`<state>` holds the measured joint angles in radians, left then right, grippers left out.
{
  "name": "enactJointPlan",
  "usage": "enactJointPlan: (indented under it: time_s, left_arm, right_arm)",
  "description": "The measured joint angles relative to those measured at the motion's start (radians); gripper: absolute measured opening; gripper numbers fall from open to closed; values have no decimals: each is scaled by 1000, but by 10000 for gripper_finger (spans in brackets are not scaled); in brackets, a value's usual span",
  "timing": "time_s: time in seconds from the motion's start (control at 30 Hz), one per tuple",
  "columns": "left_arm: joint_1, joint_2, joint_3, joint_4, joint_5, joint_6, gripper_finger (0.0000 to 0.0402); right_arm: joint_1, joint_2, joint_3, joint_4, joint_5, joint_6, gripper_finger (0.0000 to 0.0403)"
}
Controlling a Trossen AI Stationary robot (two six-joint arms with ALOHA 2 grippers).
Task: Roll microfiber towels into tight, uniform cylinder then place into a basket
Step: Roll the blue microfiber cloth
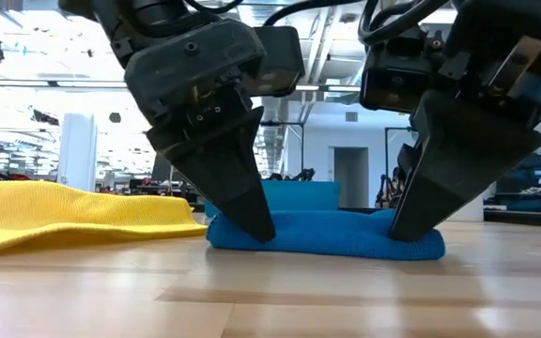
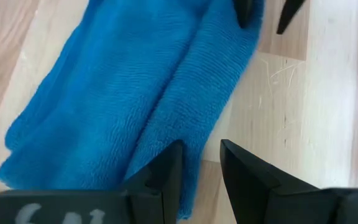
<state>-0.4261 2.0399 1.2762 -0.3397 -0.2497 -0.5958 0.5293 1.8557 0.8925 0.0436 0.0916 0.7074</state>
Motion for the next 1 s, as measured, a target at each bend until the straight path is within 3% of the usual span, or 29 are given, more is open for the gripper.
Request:
enactJointPlan:
  time_s: [0.17,0.53,0.77,1.0]
  left_arm:
    - [16,0,0,-4,48,-7,105]
    - [23,3,-2,-6,105,-24,105]
    - [23,4,-2,-6,111,-35,105]
    - [23,4,-3,-6,113,-35,105]
  right_arm:
    - [1,1,0,11,-12,-5,134]
    - [-2,-10,1,6,-5,-56,230]
    - [22,-118,-2,-132,7,-130,224]
    - [114,-231,-2,-226,178,-280,210]
